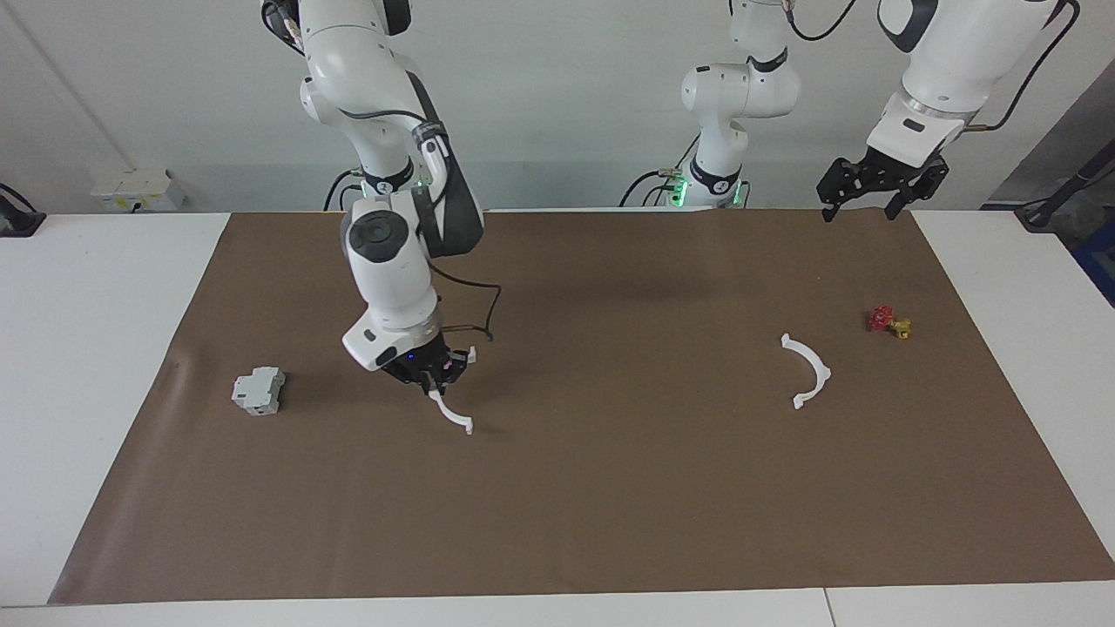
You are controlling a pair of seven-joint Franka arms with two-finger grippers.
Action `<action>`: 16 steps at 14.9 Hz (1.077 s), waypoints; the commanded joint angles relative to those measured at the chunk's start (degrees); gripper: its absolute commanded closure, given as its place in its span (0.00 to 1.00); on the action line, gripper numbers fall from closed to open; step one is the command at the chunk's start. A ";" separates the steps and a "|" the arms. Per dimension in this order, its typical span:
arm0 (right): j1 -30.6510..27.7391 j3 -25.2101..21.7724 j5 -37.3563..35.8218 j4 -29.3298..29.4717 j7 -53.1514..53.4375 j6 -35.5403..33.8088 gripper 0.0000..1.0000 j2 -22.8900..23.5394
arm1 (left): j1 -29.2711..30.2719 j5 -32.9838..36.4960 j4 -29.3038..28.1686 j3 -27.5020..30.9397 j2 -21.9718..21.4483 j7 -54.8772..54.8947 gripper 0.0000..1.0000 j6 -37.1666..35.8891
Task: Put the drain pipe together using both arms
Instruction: 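Carry the white half-ring to the table center and release it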
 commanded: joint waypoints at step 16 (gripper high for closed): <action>14.54 -0.18 -1.32 -1.79 15.50 10.68 1.00 6.28 | -0.66 -0.69 -0.67 0.24 -0.86 0.23 0.00 0.54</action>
